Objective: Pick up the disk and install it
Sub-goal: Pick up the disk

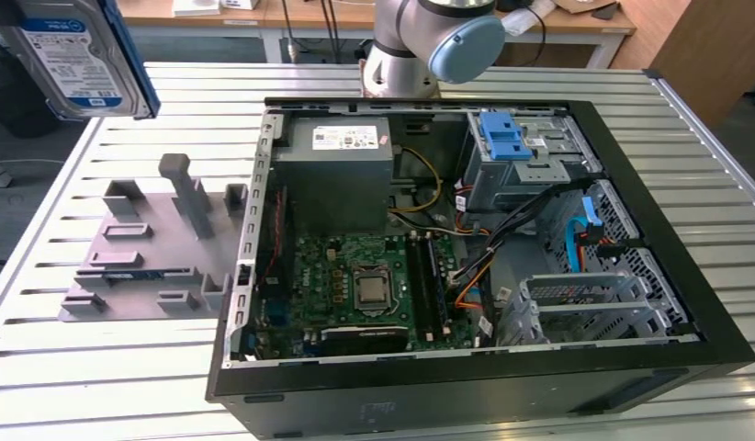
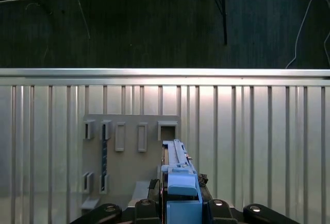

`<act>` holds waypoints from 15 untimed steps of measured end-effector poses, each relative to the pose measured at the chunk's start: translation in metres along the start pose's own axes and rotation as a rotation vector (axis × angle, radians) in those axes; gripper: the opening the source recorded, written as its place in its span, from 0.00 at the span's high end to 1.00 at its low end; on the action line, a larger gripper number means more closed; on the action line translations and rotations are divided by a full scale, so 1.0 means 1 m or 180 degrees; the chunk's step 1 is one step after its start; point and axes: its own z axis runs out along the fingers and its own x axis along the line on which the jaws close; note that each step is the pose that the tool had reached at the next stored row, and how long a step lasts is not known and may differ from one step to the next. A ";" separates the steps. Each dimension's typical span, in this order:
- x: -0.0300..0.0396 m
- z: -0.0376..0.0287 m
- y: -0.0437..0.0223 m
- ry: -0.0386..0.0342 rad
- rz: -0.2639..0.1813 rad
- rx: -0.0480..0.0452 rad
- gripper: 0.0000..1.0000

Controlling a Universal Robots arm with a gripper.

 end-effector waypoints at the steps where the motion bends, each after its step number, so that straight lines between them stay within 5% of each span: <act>1: 0.0000 -0.0013 0.0000 0.0000 0.0000 0.0000 0.64; 15: -0.0003 -0.0175 0.0000 0.0000 0.0000 0.0000 0.64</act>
